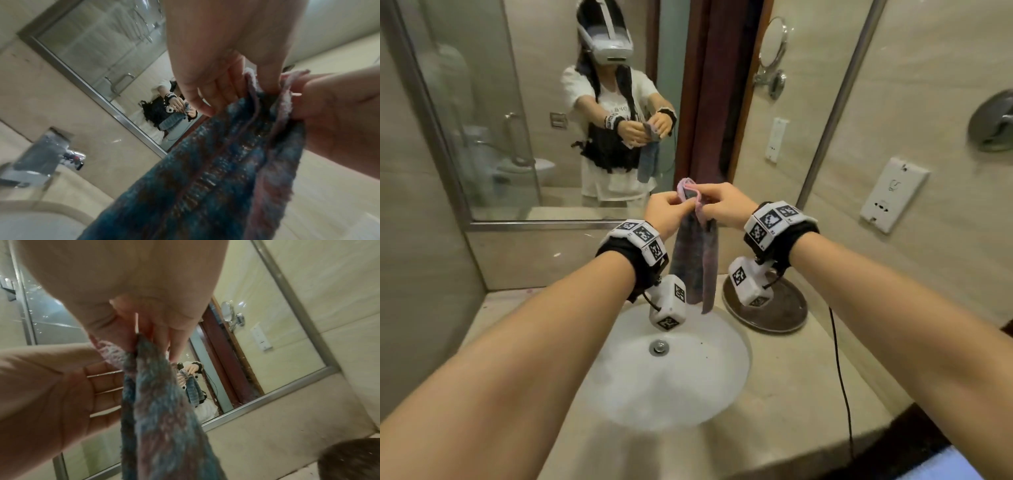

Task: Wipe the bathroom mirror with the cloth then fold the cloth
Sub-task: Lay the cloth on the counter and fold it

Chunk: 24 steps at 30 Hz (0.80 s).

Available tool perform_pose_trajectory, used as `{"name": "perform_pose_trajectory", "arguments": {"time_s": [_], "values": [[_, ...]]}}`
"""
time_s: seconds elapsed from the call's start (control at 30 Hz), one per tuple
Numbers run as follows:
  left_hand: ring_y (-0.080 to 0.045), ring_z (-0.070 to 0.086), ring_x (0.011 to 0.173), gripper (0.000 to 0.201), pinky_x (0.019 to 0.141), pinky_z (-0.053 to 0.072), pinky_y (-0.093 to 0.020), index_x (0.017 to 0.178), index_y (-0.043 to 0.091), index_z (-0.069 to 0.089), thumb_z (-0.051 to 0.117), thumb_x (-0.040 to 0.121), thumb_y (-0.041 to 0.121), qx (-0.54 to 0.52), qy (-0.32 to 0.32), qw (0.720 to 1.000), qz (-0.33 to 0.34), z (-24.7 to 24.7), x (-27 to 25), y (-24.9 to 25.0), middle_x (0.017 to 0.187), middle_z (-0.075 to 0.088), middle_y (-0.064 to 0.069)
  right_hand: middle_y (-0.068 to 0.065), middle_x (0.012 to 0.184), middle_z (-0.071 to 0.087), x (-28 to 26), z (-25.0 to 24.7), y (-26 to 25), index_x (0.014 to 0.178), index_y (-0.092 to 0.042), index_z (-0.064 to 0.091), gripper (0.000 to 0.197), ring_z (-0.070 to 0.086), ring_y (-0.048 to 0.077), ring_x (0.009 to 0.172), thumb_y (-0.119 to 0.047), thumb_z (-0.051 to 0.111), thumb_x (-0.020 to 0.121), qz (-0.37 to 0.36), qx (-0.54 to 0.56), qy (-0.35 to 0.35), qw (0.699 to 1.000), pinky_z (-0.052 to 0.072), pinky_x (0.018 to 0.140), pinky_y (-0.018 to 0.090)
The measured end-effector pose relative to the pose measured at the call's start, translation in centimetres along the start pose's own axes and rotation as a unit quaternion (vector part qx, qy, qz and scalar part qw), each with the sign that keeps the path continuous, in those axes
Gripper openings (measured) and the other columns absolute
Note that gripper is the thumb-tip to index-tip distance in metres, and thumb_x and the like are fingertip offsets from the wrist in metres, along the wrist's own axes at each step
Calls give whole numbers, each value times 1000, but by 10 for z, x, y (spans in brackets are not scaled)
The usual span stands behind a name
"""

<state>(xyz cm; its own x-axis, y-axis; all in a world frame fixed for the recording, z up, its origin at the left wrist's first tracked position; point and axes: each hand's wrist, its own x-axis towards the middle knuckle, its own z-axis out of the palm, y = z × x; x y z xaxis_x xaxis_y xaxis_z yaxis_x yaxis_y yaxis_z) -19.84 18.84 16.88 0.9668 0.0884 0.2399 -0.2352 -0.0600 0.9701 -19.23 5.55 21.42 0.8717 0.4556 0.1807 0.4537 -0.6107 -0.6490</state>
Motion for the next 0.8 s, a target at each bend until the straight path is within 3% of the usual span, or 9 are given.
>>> {"name": "perform_pose_trajectory", "arguments": {"time_s": [0.1,0.23,0.33,0.43,0.53,0.6,0.7,0.8], "values": [[-18,49,70,48,66,38,-31,85,2,68,72,61,44,11,-21,1000,-14,27,-4,0,73,58,-13,6,135,51,-26,-20,13,137,-6,45,59,47,11,116,-3,59,80,15,6,-26,1000,36,104,25],[-17,48,54,24,58,43,-27,64,6,62,73,79,21,12,-50,998,-34,67,-5,1,52,52,-4,10,129,59,-48,-48,45,128,-8,56,39,55,20,117,-8,58,89,-17,-90,-2,996,40,101,27],[-12,46,54,18,50,40,-18,68,9,60,70,82,13,30,-78,996,-23,96,-1,-1,59,50,-5,11,124,63,-54,-73,77,121,-7,62,37,56,20,117,4,49,88,-17,-102,18,994,40,100,26],[-8,50,51,21,45,42,-12,64,13,59,69,82,11,63,-84,994,-23,122,9,-5,60,52,-4,11,113,68,-61,-102,112,113,-7,67,34,58,18,101,4,46,90,22,-120,53,991,42,89,24],[4,52,41,21,42,44,-10,64,12,59,68,82,5,76,-68,994,-33,149,21,-13,62,53,-4,16,109,69,-67,-129,152,107,-4,69,33,61,28,104,5,44,89,80,-119,100,985,47,93,31],[1,54,46,23,47,47,-15,63,13,57,70,80,5,99,-51,993,-31,163,30,-22,62,53,-3,16,111,68,-75,-145,177,108,-3,68,35,59,29,108,7,40,90,123,-113,125,978,43,87,28],[-15,52,61,27,60,45,-28,59,18,56,73,77,9,140,-20,990,-29,177,39,-34,61,54,-1,12,110,68,-88,-172,216,106,-8,69,38,58,27,107,6,38,90,169,-118,173,963,44,87,28],[-14,49,58,30,59,41,-26,56,21,55,76,74,8,165,-11,986,-20,190,42,-44,59,54,0,12,111,68,-108,-186,244,103,-11,70,36,59,29,108,4,40,91,196,-91,215,952,44,89,26]]}}
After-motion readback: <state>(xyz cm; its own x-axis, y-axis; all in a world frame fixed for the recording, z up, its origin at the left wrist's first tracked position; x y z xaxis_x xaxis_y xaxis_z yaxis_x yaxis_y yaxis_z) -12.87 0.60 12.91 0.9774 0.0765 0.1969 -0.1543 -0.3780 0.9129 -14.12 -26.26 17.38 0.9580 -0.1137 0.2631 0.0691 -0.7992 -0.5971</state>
